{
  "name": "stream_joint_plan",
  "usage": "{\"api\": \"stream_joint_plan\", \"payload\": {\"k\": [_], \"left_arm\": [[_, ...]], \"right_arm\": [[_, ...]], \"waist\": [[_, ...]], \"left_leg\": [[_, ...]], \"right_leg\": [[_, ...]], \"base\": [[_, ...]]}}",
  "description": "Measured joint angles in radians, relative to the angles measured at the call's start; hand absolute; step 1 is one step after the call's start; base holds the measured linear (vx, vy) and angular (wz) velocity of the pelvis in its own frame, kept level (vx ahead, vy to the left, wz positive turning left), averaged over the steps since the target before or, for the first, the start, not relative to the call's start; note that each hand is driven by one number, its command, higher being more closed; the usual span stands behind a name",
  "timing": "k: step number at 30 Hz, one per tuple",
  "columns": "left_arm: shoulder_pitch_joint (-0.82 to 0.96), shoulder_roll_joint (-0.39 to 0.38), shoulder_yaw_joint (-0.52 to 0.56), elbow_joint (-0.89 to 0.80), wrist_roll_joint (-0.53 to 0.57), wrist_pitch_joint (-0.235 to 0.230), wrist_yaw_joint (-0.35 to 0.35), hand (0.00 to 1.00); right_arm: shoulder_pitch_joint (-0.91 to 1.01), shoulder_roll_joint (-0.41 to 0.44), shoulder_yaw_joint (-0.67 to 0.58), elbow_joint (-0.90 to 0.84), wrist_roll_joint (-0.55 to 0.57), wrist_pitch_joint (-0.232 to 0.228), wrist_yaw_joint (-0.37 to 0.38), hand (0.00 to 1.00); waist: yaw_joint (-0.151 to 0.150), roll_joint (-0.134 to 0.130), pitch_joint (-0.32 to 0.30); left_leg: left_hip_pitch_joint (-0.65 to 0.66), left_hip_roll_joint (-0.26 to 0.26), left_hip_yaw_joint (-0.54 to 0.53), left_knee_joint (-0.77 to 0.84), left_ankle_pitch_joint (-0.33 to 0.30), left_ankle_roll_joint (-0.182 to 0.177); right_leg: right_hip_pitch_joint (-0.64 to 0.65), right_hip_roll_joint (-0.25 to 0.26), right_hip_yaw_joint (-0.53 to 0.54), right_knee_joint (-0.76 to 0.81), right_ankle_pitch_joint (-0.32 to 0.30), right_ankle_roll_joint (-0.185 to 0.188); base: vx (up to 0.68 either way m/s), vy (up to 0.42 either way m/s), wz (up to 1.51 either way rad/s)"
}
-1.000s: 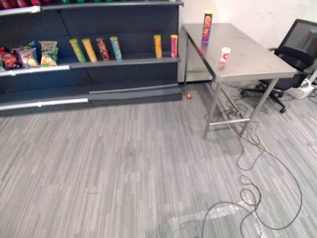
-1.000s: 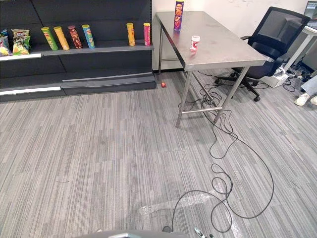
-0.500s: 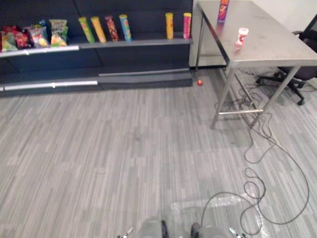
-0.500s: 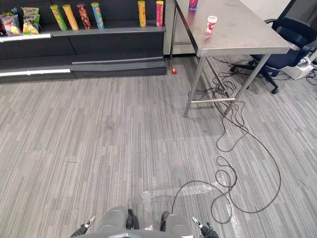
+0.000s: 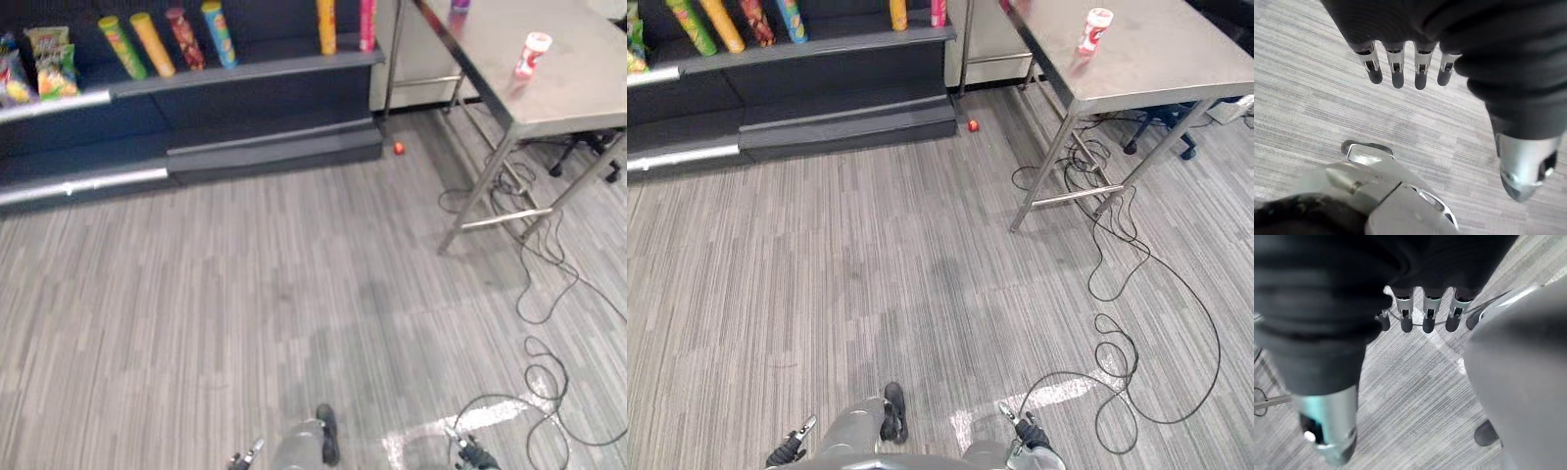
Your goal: Put the gum and the chips on the shelf.
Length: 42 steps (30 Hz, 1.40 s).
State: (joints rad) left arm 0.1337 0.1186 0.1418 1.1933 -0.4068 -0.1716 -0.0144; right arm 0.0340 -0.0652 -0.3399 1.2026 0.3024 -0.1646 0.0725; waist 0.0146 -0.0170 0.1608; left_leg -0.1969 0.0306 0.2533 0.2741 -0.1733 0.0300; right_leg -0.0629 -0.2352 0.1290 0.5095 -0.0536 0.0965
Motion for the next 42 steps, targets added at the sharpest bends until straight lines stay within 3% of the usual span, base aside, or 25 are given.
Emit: {"api": "stream_joint_plan", "payload": {"k": [1,2,3,5,6,8,11,13,15,16,17,18,19,21,24,26,27,29,31,33,34,36,38,39,42], "left_arm": [[0.001,0.015,-0.023,0.000,0.039,0.000,-0.001,0.00],[0.006,0.017,-0.057,0.000,0.064,-0.001,-0.003,0.00],[0.008,0.016,-0.059,-0.002,0.073,-0.003,-0.003,0.00],[0.004,0.017,-0.058,0.001,0.077,0.000,-0.002,0.00],[0.004,0.017,-0.059,0.003,0.078,0.000,-0.001,0.00],[0.000,0.013,-0.057,0.003,0.084,0.001,0.000,0.00],[-0.015,0.005,-0.054,0.003,0.116,0.005,-0.001,0.00],[-0.022,-0.001,-0.040,0.002,0.116,0.007,-0.003,0.00],[-0.018,-0.006,-0.003,-0.001,0.116,0.006,-0.004,0.00],[-0.015,-0.018,0.025,0.000,0.117,0.007,-0.004,0.00],[-0.017,-0.028,0.034,0.000,0.117,0.007,-0.005,0.00],[-0.023,-0.046,0.055,0.001,0.118,0.006,-0.007,0.00],[-0.025,-0.063,0.062,0.000,0.118,0.005,-0.011,0.00],[-0.037,-0.066,0.069,-0.003,0.117,0.005,-0.015,0.00],[-0.071,-0.094,0.084,-0.004,0.118,0.006,-0.015,0.00],[-0.078,-0.111,0.099,-0.021,0.126,0.004,-0.026,0.00],[-0.078,-0.111,0.103,-0.021,0.134,0.004,-0.031,0.00],[-0.076,-0.112,0.112,-0.023,0.137,-0.001,-0.032,0.00],[-0.071,-0.115,0.135,-0.029,0.126,-0.002,-0.031,0.00],[-0.064,-0.118,0.145,-0.059,0.101,-0.003,-0.031,0.00],[-0.065,-0.118,0.146,-0.064,0.098,-0.004,-0.031,0.00],[-0.063,-0.121,0.145,-0.083,0.096,-0.026,-0.030,0.00],[-0.061,-0.120,0.139,-0.088,0.097,-0.033,-0.029,0.00],[-0.059,-0.120,0.138,-0.088,0.097,-0.038,-0.025,0.00],[-0.056,-0.123,0.141,-0.088,0.097,-0.045,-0.009,0.00]], "right_arm": [[0.015,-0.002,0.002,-0.019,0.000,-0.001,-0.001,0.00],[0.045,-0.009,0.010,-0.027,0.000,-0.002,0.000,0.00],[0.055,-0.014,0.007,-0.026,0.001,-0.002,-0.001,0.00],[0.049,-0.012,0.016,-0.028,0.003,-0.003,0.001,0.00],[0.048,-0.014,0.029,-0.028,0.003,-0.009,0.000,0.00],[0.050,-0.015,0.036,-0.027,0.004,-0.016,0.000,0.00],[0.044,-0.021,0.038,-0.030,0.004,-0.018,0.001,0.00],[0.044,-0.022,0.054,-0.032,0.003,-0.020,0.000,0.00],[0.051,-0.015,0.063,-0.032,0.002,-0.020,0.000,0.00],[0.061,-0.013,0.069,-0.039,-0.001,-0.020,0.001,0.00],[0.061,-0.017,0.071,-0.048,-0.009,-0.020,0.001,0.00],[0.058,-0.030,0.071,-0.052,-0.023,-0.024,0.003,0.00],[0.049,-0.037,0.071,-0.051,-0.030,-0.023,0.002,0.00],[0.048,-0.037,0.072,-0.050,-0.029,-0.022,0.002,0.00],[0.046,-0.038,0.073,-0.055,-0.029,-0.022,0.002,0.00],[0.050,-0.040,0.075,-0.054,-0.029,-0.022,0.003,0.00],[0.053,-0.040,0.076,-0.054,-0.029,-0.022,0.003,0.00],[0.056,-0.043,0.075,-0.056,-0.028,-0.023,0.003,0.00],[0.056,-0.043,0.075,-0.056,-0.027,-0.023,0.003,0.00],[0.059,-0.043,0.078,-0.058,-0.024,-0.024,0.002,0.00],[0.059,-0.044,0.081,-0.059,-0.020,-0.024,0.002,0.00],[0.065,-0.042,0.092,-0.069,-0.006,-0.024,-0.001,0.00],[0.073,-0.043,0.115,-0.091,-0.006,-0.025,-0.003,0.00],[0.079,-0.041,0.119,-0.098,-0.005,-0.027,-0.005,0.00],[0.085,-0.050,0.159,-0.109,-0.006,-0.031,-0.020,0.00]], "waist": [[-0.014,-0.005,-0.004],[-0.032,0.010,-0.012],[-0.036,0.009,-0.015],[-0.036,0.009,-0.014],[-0.039,0.011,-0.012],[-0.042,0.017,0.001],[-0.043,0.033,0.026],[-0.050,0.036,0.030],[-0.063,0.022,0.032],[-0.066,0.015,0.033],[-0.065,0.026,0.033],[-0.062,0.053,0.029],[-0.060,0.063,0.030],[-0.061,0.063,0.027],[-0.066,0.066,0.024],[-0.064,0.068,0.022],[-0.064,0.069,0.018],[-0.063,0.070,0.012],[-0.061,0.065,0.015],[-0.033,0.063,0.009],[-0.027,0.063,0.009],[-0.011,0.058,0.006],[-0.010,0.053,0.004],[-0.010,0.050,0.001],[-0.008,0.050,-0.005]], "left_leg": [[0.078,-0.024,0.004,-0.065,-0.002,0.007],[0.134,-0.042,-0.003,-0.097,-0.011,0.013],[0.156,-0.045,0.002,-0.107,-0.015,0.021],[0.209,-0.046,0.009,-0.125,-0.041,0.034],[0.236,-0.044,0.009,-0.144,-0.052,0.037],[0.307,-0.033,0.009,-0.177,-0.071,0.039],[0.396,-0.006,0.004,-0.207,-0.103,0.017],[0.435,0.011,-0.015,-0.233,-0.115,0.003],[0.490,0.016,-0.037,-0.247,-0.130,-0.022],[0.528,0.026,-0.061,-0.242,-0.136,-0.034],[0.532,0.037,-0.068,-0.231,-0.134,-0.037],[0.525,0.063,-0.075,-0.202,-0.110,-0.073],[0.522,0.082,-0.077,-0.180,-0.074,-0.103],[0.512,0.104,-0.084,-0.141,0.020,-0.131],[0.471,0.115,-0.163,-0.054,0.122,-0.179],[0.420,0.123,-0.204,0.080,0.196,-0.219],[0.370,0.126,-0.227,0.203,0.277,-0.255],[0.267,0.139,-0.237,0.450,0.276,-0.296],[0.180,0.152,-0.190,0.611,0.218,-0.280],[0.082,0.175,-0.081,0.681,0.082,-0.193],[0.055,0.176,-0.062,0.673,0.052,-0.171],[-0.033,0.173,-0.005,0.496,-0.013,-0.119],[-0.047,0.163,0.009,0.301,-0.014,-0.113],[-0.044,0.152,0.004,0.135,0.006,-0.107],[-0.063,0.137,-0.061,-0.101,0.080,-0.129]], "right_leg": [[-0.080,-0.017,0.009,0.190,0.099,-0.025],[-0.117,-0.035,-0.010,0.295,0.202,-0.023],[-0.135,-0.038,-0.018,0.342,0.205,-0.024],[-0.235,-0.028,-0.101,0.460,0.032,-0.049],[-0.284,-0.011,-0.171,0.469,-0.056,-0.043],[-0.318,0.036,-0.273,0.375,-0.131,-0.049],[-0.360,0.113,-0.324,0.145,-0.127,-0.046],[-0.382,0.141,-0.323,-0.084,-0.066,-0.034],[-0.368,0.141,-0.296,-0.305,0.034,-0.026],[-0.349,0.141,-0.279,-0.308,0.150,-0.050],[-0.353,0.145,-0.286,-0.279,0.169,-0.064],[-0.371,0.160,-0.302,-0.211,0.117,-0.100],[-0.376,0.169,-0.313,-0.168,0.085,-0.120],[-0.377,0.181,-0.328,-0.095,0.018,-0.153],[-0.351,0.184,-0.343,-0.085,-0.043,-0.166],[-0.302,0.196,-0.345,-0.105,-0.069,-0.172],[-0.259,0.202,-0.343,-0.125,-0.085,-0.176],[-0.210,0.202,-0.342,-0.143,-0.111,-0.183],[-0.144,0.203,-0.335,-0.159,-0.136,-0.189],[-0.068,0.206,-0.298,-0.199,-0.148,-0.179],[-0.054,0.204,-0.290,-0.209,-0.150,-0.176],[-0.007,0.185,-0.265,-0.238,-0.160,-0.145],[0.015,0.169,-0.249,-0.248,-0.170,-0.127],[0.028,0.155,-0.232,-0.248,-0.182,-0.107],[0.050,0.125,-0.170,-0.246,-0.218,-0.053]], "base": [[0.20,0.112,-0.14],[0.25,0.097,0.09],[0.29,0.100,0.00],[0.32,0.086,-0.25],[0.25,0.047,-0.15],[0.34,0.006,0.05],[0.46,-0.081,0.16],[0.43,-0.121,0.41],[0.56,-0.202,0.59],[0.59,-0.219,0.47],[0.59,-0.264,0.29],[0.70,-0.338,0.09],[0.68,-0.343,0.05],[0.49,-0.241,-0.02],[0.45,-0.189,0.10],[0.35,-0.116,0.00],[0.31,-0.105,-0.04],[0.29,-0.079,-0.03],[0.20,-0.010,-0.06],[0.18,0.042,-0.25],[0.15,0.107,-0.36],[0.12,0.149,-0.37],[0.15,0.173,-0.33],[0.23,0.247,-0.34],[0.34,0.369,-0.48]]}}
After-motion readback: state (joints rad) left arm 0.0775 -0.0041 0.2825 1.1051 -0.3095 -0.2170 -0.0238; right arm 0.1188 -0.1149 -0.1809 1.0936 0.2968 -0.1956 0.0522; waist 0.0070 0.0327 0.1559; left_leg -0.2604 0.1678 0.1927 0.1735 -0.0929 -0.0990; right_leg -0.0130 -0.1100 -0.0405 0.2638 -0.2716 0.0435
